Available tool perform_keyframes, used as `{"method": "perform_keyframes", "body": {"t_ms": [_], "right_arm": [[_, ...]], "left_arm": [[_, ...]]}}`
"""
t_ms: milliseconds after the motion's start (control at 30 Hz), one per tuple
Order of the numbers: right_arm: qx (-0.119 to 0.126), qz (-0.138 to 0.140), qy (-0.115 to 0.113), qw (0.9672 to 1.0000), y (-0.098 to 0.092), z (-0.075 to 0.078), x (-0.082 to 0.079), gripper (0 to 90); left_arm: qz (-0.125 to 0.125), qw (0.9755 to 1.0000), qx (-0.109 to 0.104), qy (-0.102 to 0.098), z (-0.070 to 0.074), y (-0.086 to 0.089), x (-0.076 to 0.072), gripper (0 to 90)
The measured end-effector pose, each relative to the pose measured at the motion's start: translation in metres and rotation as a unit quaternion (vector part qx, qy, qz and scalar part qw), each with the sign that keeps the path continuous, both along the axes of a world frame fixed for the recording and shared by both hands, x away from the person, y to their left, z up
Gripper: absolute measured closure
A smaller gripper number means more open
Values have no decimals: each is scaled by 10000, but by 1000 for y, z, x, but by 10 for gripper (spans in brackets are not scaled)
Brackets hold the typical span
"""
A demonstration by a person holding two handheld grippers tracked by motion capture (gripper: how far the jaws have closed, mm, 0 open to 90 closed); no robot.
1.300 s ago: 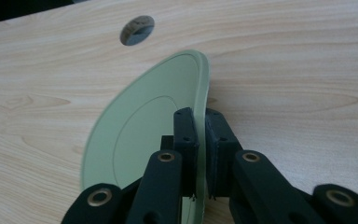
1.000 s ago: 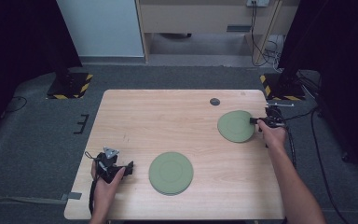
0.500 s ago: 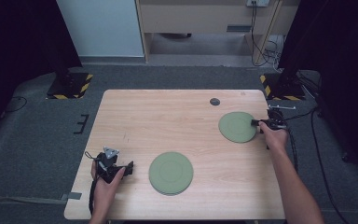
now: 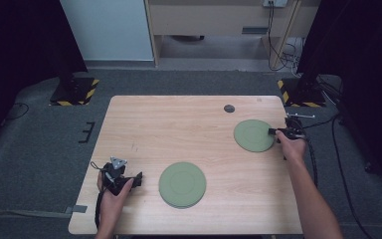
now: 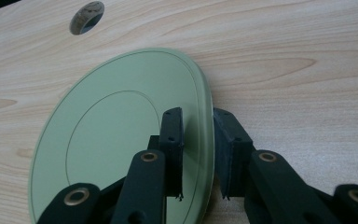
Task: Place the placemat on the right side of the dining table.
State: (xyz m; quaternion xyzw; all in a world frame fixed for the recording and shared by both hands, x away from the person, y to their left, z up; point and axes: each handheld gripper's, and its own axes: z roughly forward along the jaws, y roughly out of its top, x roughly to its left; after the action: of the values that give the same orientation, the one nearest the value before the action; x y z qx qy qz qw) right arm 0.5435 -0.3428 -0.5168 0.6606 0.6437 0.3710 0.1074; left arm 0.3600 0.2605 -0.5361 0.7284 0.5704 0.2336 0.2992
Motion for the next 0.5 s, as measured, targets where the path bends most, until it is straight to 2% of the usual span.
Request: {"method": "perform_keyframes", "body": {"t_ms": [167,500], "right_arm": [[-55,-48,-3,10000,1,-1,2,730],[-466,22,-5,9989,3,-5,3,688]], "left_arm": [[0,10000,2,0,0,0,0,18],[-1,10000,3,2,0,0,0,17]]}}
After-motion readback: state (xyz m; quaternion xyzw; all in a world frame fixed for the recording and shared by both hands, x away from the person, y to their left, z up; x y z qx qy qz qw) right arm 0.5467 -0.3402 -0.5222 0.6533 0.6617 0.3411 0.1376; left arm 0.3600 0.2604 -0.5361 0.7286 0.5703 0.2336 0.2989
